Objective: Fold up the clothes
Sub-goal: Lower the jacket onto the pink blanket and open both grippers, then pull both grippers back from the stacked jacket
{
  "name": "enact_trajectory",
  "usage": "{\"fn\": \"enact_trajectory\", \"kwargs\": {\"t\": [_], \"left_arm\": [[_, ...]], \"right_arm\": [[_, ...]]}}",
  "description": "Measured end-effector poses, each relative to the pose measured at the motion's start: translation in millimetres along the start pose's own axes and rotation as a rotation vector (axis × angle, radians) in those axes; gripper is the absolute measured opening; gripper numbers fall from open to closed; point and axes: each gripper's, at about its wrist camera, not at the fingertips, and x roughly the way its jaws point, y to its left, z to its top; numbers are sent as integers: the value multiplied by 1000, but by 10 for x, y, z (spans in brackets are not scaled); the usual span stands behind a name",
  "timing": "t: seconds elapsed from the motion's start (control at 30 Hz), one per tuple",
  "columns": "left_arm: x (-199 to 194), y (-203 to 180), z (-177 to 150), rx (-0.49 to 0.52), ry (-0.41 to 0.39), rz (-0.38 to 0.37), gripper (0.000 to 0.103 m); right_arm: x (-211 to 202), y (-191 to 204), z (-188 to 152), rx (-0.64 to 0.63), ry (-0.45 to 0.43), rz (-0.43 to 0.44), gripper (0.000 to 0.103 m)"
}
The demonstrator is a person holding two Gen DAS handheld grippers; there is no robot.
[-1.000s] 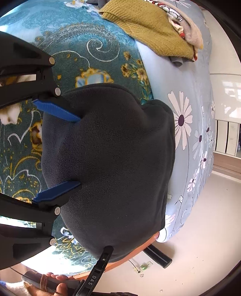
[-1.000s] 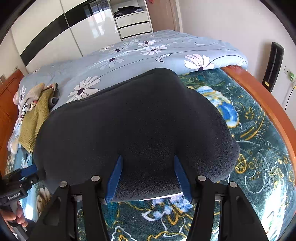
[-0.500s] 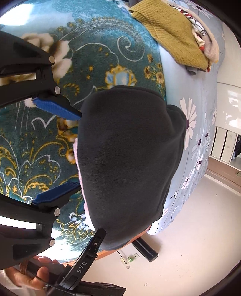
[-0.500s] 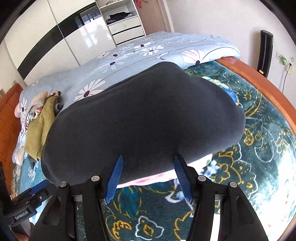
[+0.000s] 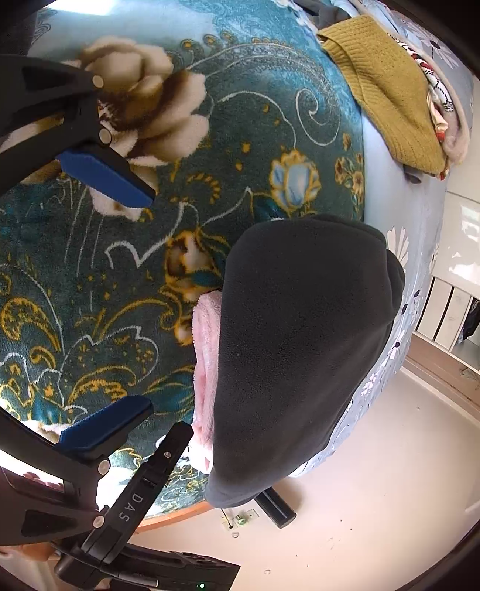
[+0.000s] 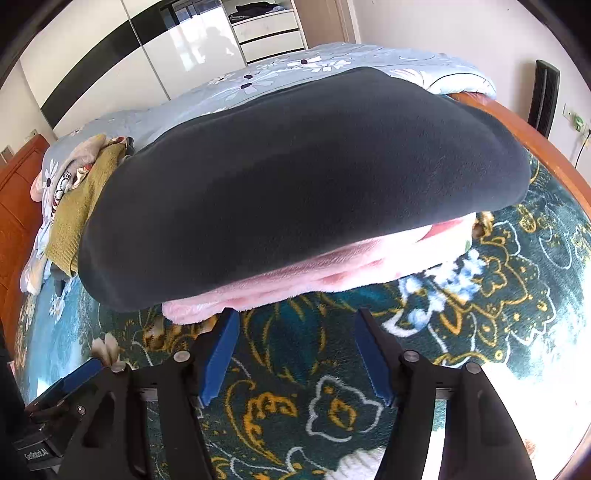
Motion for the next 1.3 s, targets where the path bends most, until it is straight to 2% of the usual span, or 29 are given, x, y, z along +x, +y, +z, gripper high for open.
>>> {"fn": "enact_trajectory", "kwargs": {"t": [0.1, 0.17, 0.23, 0.37, 0.43, 0.47, 0.5, 0.67, 0.83, 1.07, 1.3], "left_arm": [[10, 20, 9, 1, -5, 25, 103], [20, 38, 13, -2, -7, 44, 103], [49, 46, 7, -3, -3, 94, 103], [27, 48, -26, 7, -47, 172, 103], [-3, 63, -38, 4, -82, 202, 103], [-6, 72, -39, 4, -89, 204, 103], [-9, 80, -39, 4, -95, 206, 103], [64, 122, -32, -1, -60, 201, 103], [108, 126, -37, 13, -67, 249, 103], [190, 123, -57, 25, -60, 270, 103], [270, 80, -97, 60, -63, 300, 103]], "right_arm": [[41, 63, -67, 1, 0, -10, 67], [45, 92, -90, 3, -7, -22, 71], [40, 120, -109, 7, -16, -34, 72], [28, 175, -198, 4, -21, -52, 72], [32, 168, -234, 8, -22, -62, 79], [47, 104, -252, 11, -24, -65, 88], [40, 93, -262, 15, -29, -68, 92], [0, 57, -293, 33, -48, -77, 92], [-15, 52, -327, 24, -55, -114, 93], [-50, 86, -369, -2, -71, -160, 93], [-17, 56, -430, 14, -58, -168, 93]]}}
